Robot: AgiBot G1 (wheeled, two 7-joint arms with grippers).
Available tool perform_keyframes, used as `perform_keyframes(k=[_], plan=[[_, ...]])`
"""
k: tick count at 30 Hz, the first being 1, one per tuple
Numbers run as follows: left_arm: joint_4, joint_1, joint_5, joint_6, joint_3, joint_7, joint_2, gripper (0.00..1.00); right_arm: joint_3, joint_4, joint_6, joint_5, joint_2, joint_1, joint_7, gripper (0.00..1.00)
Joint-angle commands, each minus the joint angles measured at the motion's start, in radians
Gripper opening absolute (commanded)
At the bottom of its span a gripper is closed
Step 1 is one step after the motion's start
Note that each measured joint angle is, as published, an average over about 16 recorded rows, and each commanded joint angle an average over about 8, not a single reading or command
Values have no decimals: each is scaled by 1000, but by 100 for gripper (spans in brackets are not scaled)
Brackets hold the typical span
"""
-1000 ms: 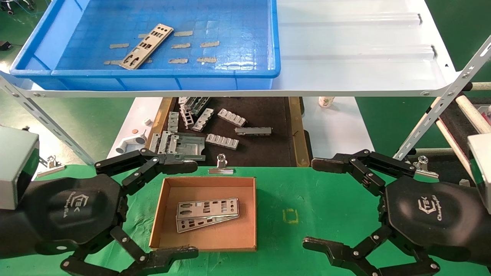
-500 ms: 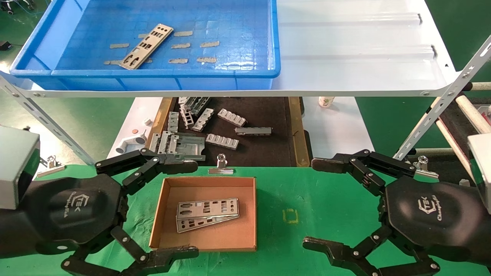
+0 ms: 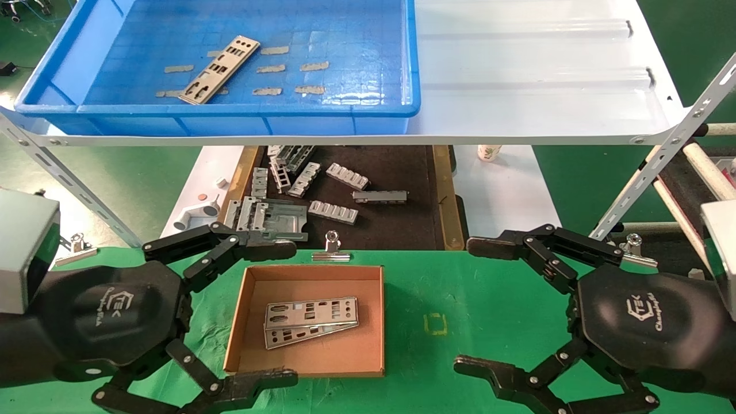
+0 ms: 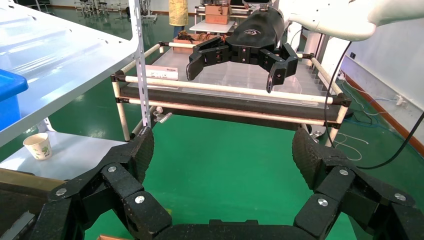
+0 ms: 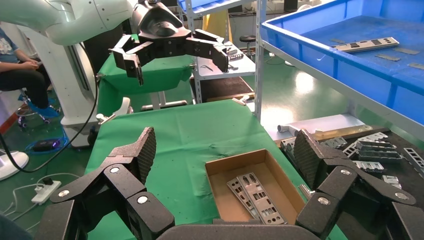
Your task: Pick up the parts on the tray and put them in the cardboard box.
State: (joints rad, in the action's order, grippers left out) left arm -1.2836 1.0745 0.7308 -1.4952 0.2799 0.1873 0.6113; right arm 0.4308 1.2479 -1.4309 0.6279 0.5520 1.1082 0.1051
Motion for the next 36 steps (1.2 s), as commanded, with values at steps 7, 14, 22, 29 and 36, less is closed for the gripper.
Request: perform_keyframes(k=[7, 14, 22, 29, 36], plan=[[0, 0, 0, 0, 0, 0, 0, 100, 0, 0, 0, 0, 0, 0, 0, 100], [0, 0, 0, 0, 0, 0, 0, 100, 0, 0, 0, 0, 0, 0, 0, 100], [0, 0, 0, 0, 0, 0, 0, 100, 0, 0, 0, 0, 0, 0, 0, 100], [0, 0, 0, 0, 0, 0, 0, 100, 0, 0, 0, 0, 0, 0, 0, 100], [0, 0, 0, 0, 0, 0, 0, 100, 0, 0, 0, 0, 0, 0, 0, 100]])
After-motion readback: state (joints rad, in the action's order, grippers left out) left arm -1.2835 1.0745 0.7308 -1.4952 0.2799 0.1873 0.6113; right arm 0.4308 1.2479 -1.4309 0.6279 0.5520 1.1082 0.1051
